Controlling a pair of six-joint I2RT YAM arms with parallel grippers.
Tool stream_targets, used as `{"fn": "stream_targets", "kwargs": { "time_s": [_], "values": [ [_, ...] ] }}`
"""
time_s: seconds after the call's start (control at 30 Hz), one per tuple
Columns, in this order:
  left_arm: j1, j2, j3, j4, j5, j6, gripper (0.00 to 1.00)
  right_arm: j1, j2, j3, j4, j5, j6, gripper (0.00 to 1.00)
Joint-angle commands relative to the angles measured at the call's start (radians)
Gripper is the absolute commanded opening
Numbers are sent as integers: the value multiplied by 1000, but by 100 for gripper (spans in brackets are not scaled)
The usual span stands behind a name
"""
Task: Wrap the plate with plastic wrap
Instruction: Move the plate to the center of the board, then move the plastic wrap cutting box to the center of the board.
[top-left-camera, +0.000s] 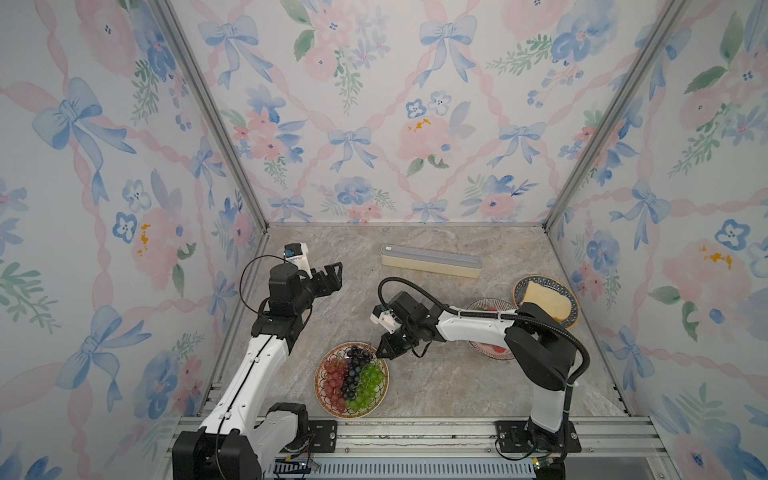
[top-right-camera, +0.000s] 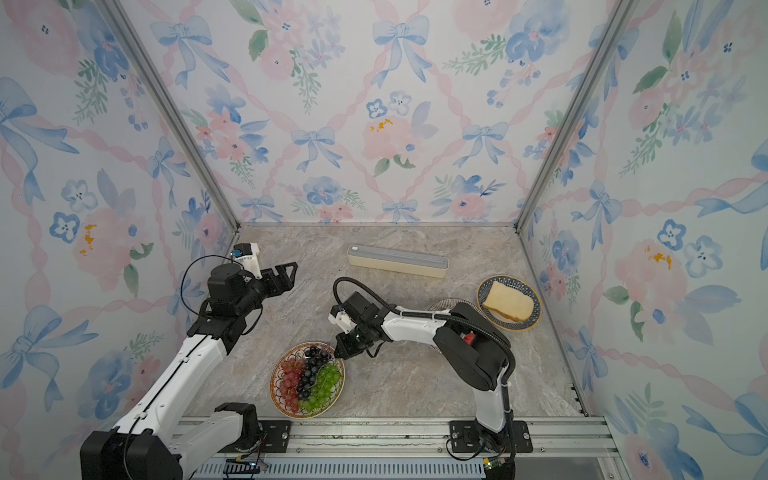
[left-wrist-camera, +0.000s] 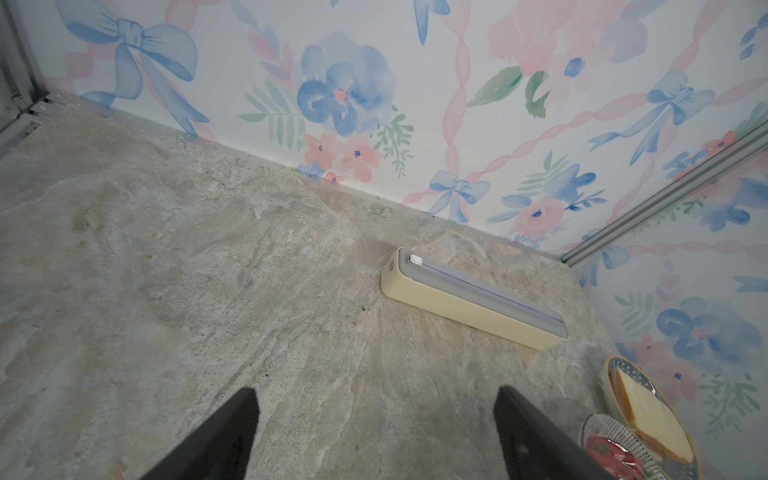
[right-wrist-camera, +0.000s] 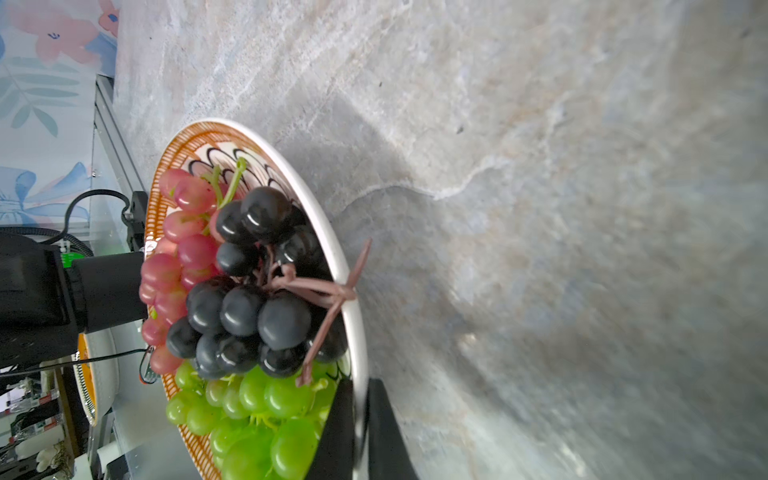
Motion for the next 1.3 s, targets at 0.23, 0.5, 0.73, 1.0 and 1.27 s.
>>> {"fn": "stream_targets", "kwargs": {
  "time_s": [0.23, 0.5, 0.73, 1.0, 1.27],
  "values": [
    [8, 16, 13, -19, -2, 23, 92, -235, -198, -169, 23, 86, 44, 0],
    [10, 31, 11, -18, 3, 23, 92, -381, -251, -223, 11, 136, 27, 0],
    [7, 83, 28, -16, 35, 17, 92, -421, -252, -224, 15, 156, 15, 24],
    [-50, 371, 175, 94, 117, 17, 93, -565, -382, -165, -36, 209, -68, 62],
    [-111, 821, 504, 247, 174, 3, 94, -838, -280, -68, 65, 294, -24, 100]
  ]
}}
